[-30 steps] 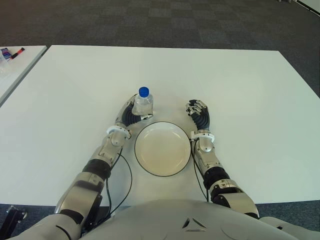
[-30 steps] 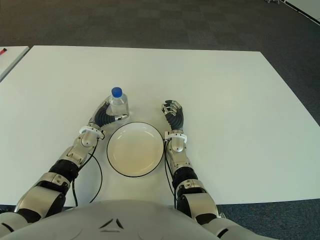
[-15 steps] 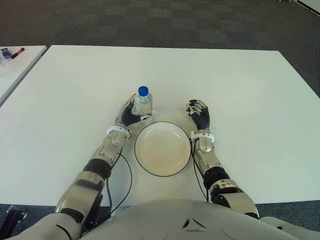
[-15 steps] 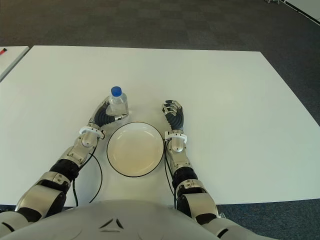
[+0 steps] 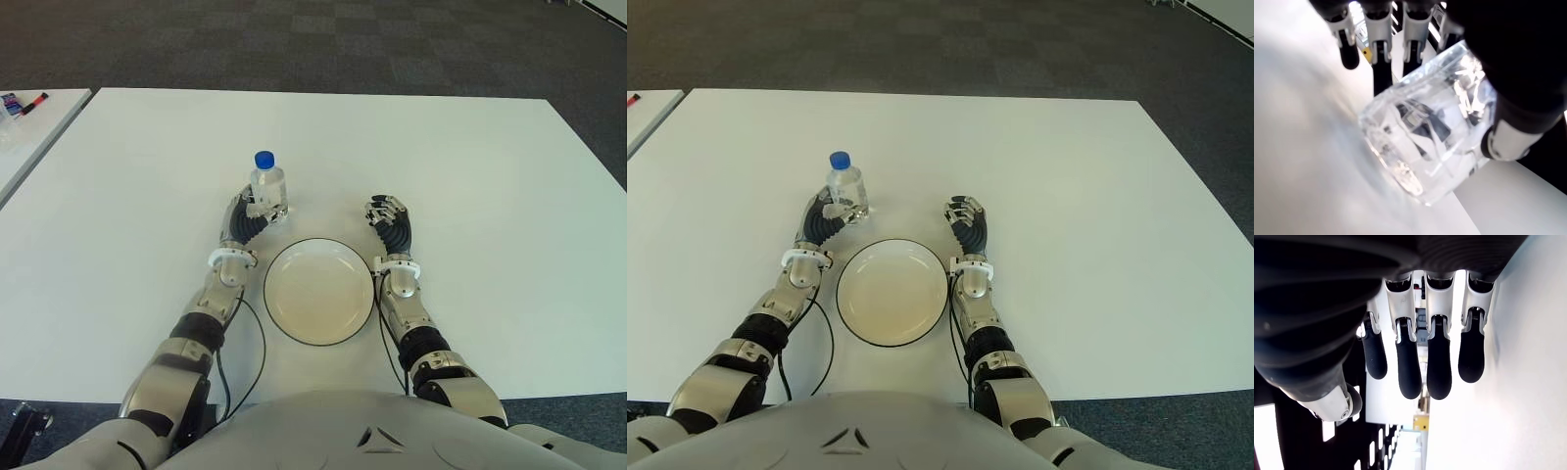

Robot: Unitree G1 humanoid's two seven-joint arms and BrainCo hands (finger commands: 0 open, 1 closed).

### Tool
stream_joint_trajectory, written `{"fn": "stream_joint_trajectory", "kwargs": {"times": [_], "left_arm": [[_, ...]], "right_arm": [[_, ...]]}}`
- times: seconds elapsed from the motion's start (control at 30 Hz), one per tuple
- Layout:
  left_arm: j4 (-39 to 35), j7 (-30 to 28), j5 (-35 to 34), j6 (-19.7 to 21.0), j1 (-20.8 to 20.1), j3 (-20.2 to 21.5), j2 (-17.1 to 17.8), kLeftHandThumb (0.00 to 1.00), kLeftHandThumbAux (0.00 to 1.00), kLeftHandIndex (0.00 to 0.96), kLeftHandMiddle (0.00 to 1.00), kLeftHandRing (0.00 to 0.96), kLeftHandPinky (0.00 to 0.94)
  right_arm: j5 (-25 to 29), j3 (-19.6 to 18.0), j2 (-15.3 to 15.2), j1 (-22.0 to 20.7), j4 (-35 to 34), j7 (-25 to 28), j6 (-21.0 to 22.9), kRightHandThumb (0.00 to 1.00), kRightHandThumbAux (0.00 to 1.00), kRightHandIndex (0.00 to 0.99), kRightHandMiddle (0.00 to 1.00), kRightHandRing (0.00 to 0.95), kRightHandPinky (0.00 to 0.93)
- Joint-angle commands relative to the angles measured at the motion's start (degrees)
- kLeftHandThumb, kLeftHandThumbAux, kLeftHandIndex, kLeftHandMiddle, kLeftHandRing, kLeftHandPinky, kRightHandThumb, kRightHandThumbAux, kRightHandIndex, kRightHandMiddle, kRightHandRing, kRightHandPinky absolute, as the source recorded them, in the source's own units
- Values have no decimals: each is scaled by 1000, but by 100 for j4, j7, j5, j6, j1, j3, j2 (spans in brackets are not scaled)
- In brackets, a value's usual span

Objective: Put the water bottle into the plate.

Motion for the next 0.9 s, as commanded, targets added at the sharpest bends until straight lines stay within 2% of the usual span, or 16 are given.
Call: {"fn": "stream_joint_trajectory", "kwargs": {"times": [0.03, 0.9], "left_arm": [[-35, 122, -77, -93, 5, 67, -55, 946, 649, 382, 517, 519, 613], [-27, 20, -252, -273, 11, 144, -116, 949, 648, 380, 528, 536, 631]], "right_arm": [[-18, 8, 36, 136, 173, -6, 153, 942, 669, 357, 487, 518, 537], [-6, 6, 32, 130, 155, 21, 207, 942, 669, 355, 486, 519, 536]]}}
